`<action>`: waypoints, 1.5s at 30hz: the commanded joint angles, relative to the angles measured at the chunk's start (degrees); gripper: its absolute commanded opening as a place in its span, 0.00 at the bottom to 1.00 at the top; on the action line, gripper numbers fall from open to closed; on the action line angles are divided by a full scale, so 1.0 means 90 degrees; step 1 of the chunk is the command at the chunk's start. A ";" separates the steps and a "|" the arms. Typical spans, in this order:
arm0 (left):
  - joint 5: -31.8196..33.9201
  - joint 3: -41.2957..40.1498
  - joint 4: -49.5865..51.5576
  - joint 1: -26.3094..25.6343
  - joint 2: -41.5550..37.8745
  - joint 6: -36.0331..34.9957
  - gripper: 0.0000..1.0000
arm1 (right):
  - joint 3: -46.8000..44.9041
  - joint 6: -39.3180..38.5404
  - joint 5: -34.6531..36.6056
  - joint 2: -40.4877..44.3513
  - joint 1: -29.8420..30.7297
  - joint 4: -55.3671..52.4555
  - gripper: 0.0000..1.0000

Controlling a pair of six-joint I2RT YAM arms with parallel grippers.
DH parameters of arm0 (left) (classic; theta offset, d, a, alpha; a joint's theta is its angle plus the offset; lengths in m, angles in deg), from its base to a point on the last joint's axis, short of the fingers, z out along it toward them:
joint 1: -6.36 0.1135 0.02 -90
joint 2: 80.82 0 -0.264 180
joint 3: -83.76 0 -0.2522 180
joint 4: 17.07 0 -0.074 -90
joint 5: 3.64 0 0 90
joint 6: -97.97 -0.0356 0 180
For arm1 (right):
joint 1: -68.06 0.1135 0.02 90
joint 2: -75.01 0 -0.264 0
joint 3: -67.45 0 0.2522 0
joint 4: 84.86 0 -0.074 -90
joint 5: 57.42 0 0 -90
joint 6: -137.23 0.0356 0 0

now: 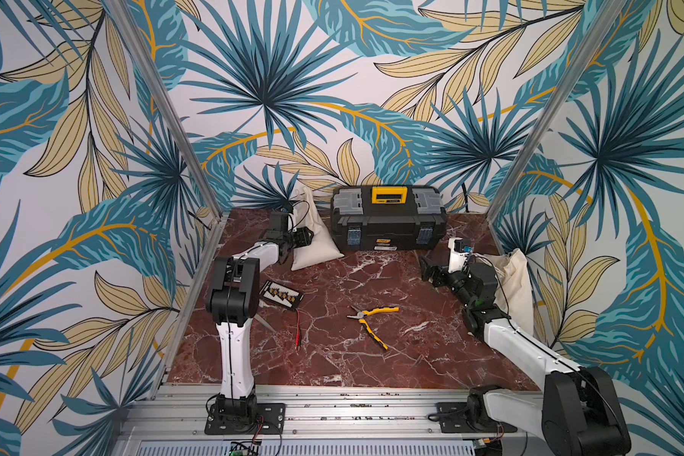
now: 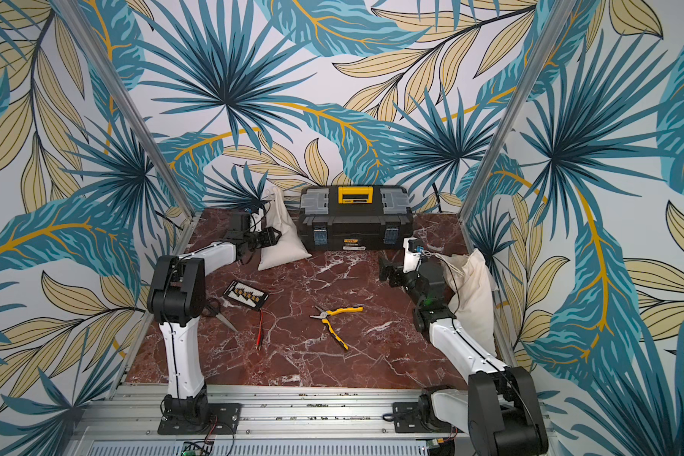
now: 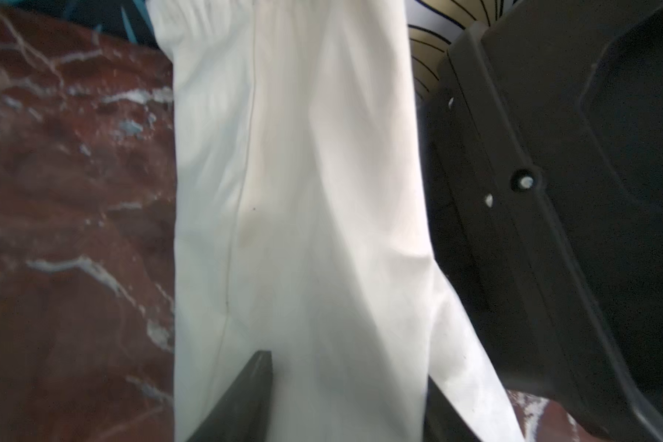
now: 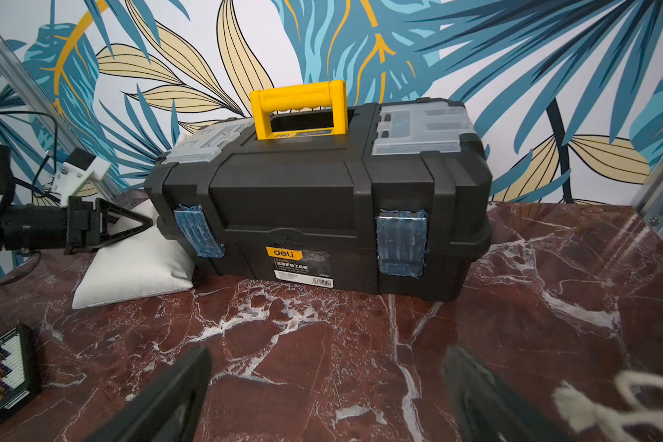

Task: Close the soil bag
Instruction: Move the soil bag to the center of the board, then pick up the soil bag from the center of the board.

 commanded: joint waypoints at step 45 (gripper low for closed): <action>-0.2259 -0.1707 -0.3333 -0.0134 -0.0898 0.1348 0.00 | -0.0191 0.0045 0.0199 0.0278 0.0433 -0.0306 0.99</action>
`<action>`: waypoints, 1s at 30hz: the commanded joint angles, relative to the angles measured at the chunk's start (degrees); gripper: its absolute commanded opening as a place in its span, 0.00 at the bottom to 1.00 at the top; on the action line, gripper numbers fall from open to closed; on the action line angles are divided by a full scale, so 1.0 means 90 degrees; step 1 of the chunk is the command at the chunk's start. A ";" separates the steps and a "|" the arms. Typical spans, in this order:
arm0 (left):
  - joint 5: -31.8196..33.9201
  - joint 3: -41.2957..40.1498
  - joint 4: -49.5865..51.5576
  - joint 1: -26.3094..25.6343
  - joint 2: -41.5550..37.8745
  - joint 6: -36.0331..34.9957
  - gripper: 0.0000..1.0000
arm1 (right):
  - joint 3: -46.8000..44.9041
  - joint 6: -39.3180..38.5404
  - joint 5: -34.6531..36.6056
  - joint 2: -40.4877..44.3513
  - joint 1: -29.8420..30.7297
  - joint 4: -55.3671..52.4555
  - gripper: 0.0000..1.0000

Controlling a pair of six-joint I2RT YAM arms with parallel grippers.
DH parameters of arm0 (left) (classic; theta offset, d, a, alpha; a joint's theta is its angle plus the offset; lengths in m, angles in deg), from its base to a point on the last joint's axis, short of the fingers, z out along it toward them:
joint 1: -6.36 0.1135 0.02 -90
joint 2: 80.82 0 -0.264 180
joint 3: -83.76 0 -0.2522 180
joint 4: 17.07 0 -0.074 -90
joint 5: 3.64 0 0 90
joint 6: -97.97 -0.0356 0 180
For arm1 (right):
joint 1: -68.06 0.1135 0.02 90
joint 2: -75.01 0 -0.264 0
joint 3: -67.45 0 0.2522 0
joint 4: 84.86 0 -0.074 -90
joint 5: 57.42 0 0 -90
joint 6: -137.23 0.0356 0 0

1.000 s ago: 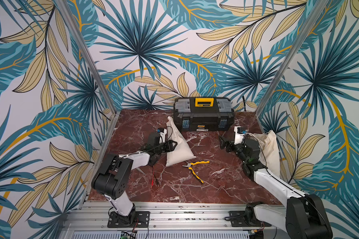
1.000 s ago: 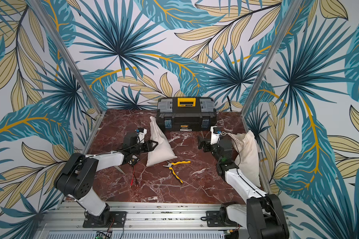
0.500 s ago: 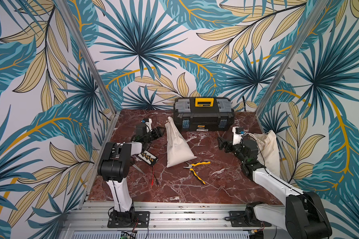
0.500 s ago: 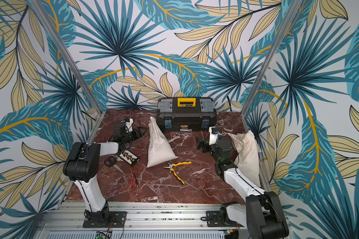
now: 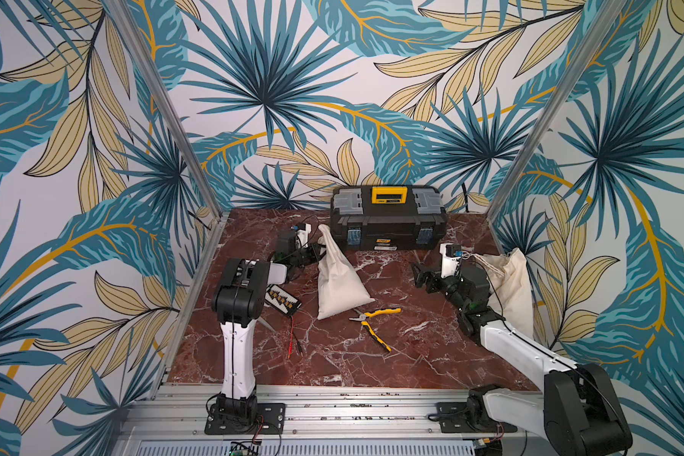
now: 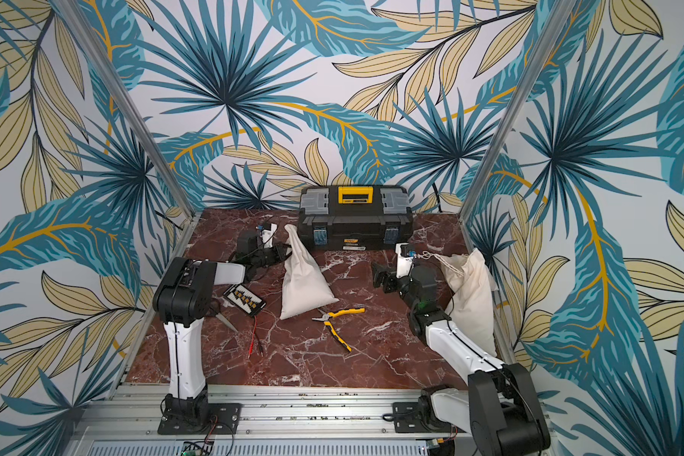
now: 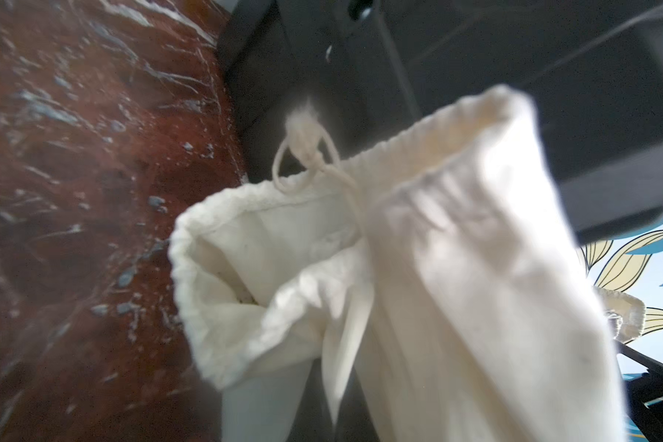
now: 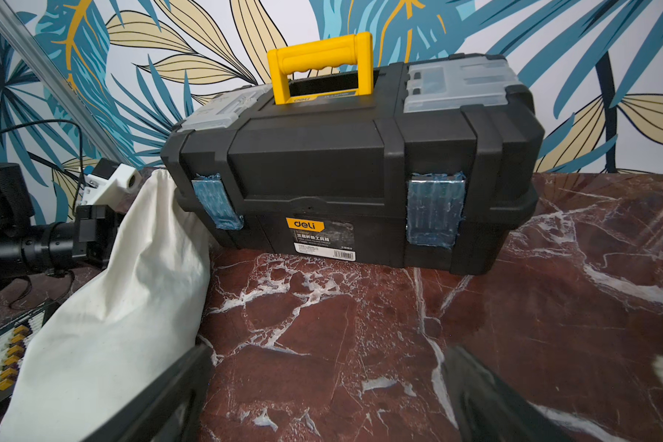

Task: Close the soil bag
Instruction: Pick up the soil bag from the center of the board, then place the soil bag at the center of the board.

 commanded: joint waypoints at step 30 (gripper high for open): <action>0.0778 -0.1077 0.2626 -0.2019 -0.4110 -0.4600 0.00 | 0.1703 -0.1306 -0.0886 0.0093 0.1691 -0.1435 0.84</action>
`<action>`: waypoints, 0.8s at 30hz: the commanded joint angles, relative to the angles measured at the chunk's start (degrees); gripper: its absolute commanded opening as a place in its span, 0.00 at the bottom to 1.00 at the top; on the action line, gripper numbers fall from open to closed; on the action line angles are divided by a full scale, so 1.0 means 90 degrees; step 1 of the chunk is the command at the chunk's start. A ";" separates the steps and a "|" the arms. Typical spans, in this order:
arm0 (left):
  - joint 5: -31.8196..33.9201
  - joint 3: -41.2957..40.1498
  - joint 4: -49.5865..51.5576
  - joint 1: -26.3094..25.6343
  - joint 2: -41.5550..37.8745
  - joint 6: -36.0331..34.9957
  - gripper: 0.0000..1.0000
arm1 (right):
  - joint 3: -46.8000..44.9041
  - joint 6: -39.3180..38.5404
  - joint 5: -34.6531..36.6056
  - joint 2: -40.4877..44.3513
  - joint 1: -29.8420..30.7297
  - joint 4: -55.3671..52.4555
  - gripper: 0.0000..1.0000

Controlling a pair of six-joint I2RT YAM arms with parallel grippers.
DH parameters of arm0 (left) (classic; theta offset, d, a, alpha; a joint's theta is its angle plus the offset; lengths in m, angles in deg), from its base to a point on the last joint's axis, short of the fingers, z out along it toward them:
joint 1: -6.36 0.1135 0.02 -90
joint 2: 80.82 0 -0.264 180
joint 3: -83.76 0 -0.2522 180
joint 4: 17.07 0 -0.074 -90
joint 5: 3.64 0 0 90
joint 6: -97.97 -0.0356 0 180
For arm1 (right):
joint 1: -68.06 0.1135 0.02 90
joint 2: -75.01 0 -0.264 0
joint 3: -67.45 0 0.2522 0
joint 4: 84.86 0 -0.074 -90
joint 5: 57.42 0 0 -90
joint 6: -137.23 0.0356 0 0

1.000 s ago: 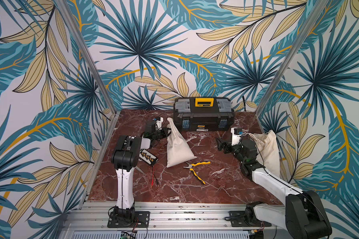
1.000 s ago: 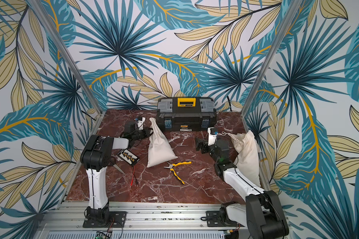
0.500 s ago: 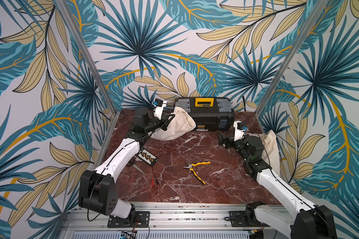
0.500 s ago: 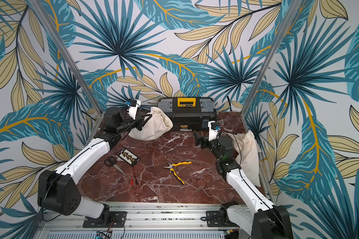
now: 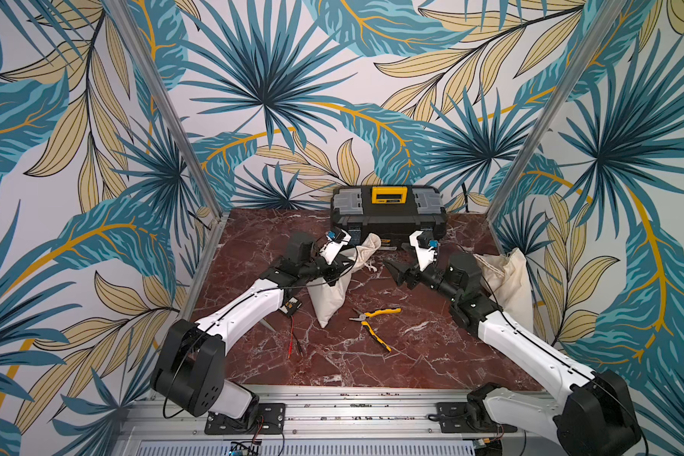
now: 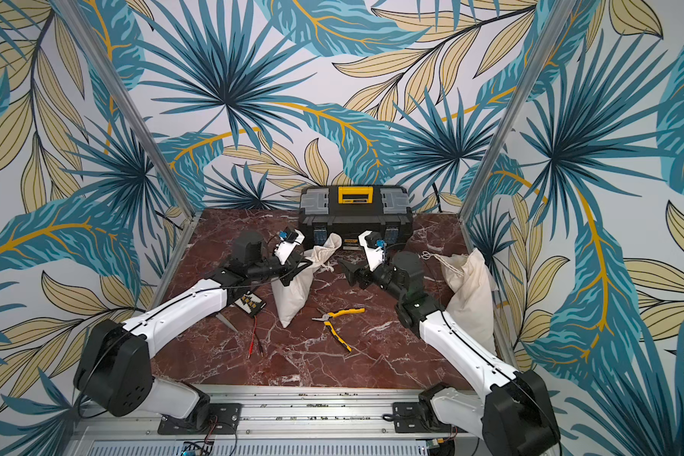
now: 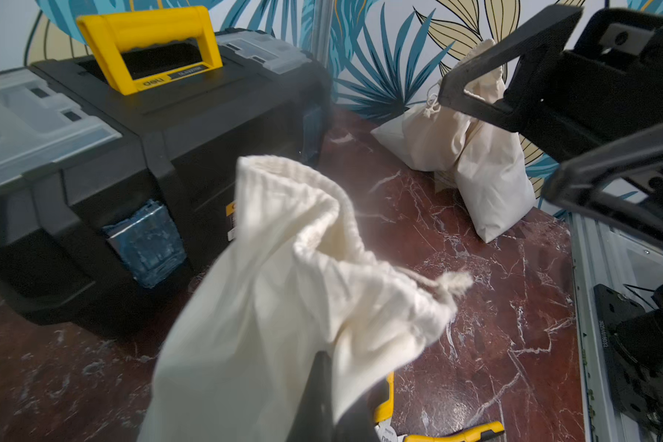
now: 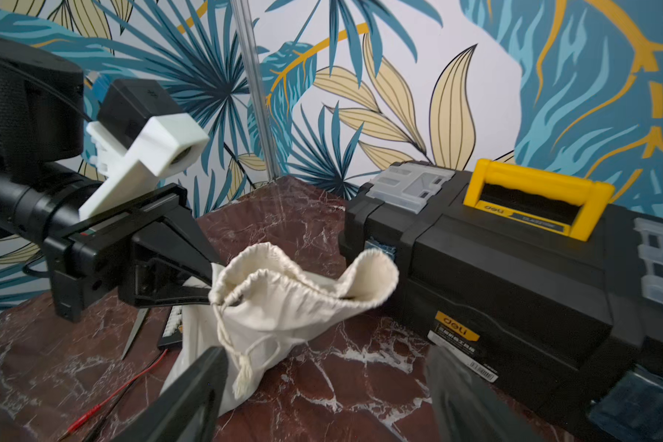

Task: Close the soil bag
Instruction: Place the soil bag at the center of the board, then frap the soil bag at the center of the board.

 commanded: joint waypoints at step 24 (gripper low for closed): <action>0.0330 -0.0118 -0.0906 -0.0341 0.0138 0.0314 0.00 | 0.0192 -0.0129 0.1589 -0.0750 0.1082 0.0077 0.42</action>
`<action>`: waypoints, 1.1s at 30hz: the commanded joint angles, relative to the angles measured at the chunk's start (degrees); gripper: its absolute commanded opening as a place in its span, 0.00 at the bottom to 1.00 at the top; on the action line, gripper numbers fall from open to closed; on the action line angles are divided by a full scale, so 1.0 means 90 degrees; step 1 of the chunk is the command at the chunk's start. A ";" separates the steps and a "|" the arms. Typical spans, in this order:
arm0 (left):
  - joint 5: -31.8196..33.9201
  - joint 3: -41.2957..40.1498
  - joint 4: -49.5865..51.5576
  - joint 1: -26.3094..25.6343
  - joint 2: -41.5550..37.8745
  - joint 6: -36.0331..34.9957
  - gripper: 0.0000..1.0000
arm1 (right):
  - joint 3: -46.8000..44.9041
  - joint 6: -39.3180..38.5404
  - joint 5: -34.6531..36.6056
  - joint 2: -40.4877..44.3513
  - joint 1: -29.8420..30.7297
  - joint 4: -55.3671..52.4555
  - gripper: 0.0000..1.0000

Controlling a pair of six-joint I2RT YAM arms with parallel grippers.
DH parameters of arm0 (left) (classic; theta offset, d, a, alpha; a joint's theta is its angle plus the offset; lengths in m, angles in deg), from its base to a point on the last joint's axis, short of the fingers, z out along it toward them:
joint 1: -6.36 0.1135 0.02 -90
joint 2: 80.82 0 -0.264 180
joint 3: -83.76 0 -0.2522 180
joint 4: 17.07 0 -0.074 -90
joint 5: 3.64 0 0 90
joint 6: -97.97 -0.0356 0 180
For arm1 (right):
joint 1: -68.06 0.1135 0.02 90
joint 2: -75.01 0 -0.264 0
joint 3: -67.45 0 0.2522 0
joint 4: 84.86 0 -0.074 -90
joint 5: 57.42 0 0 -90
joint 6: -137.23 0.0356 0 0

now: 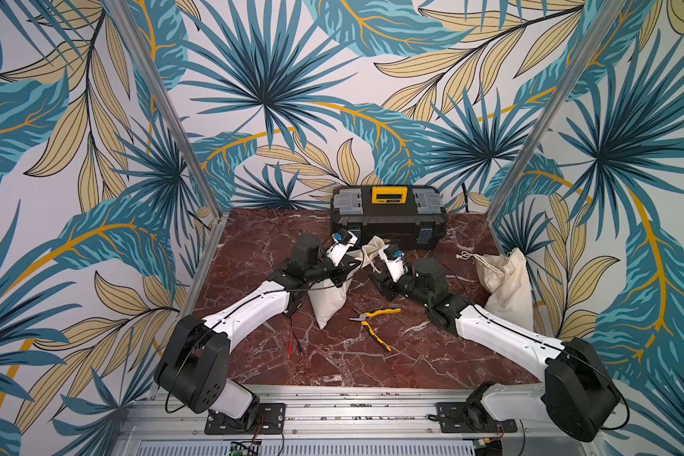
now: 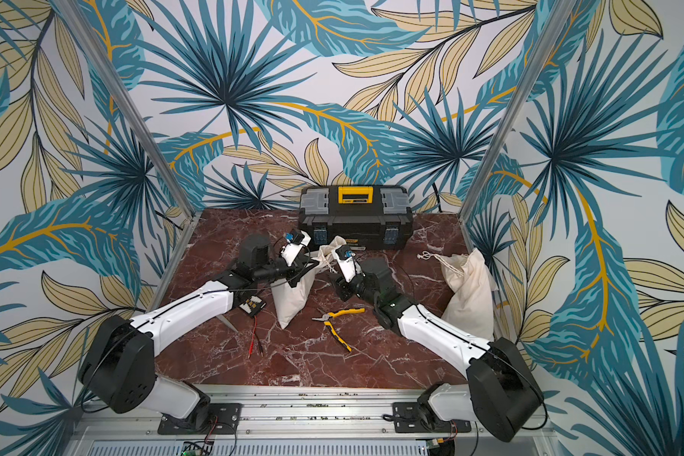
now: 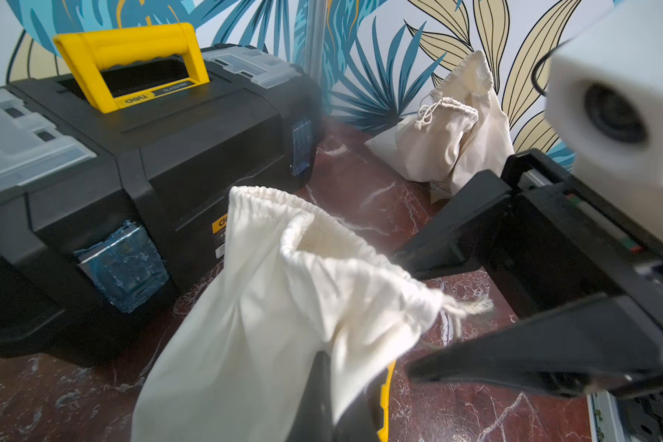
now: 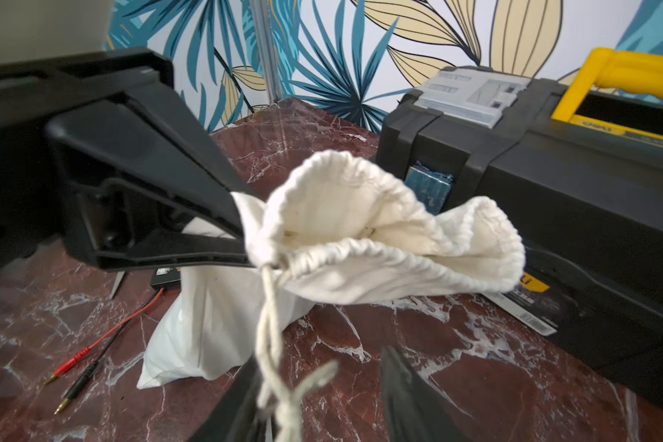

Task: Close the soil bag
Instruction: Frap the soil bag at the center of the board.

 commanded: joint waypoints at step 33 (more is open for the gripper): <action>0.0477 0.0898 -0.1926 -0.0821 0.0378 -0.1216 0.48 | 0.1527 -0.0616 0.0739 0.0944 0.0022 -0.0836 0.00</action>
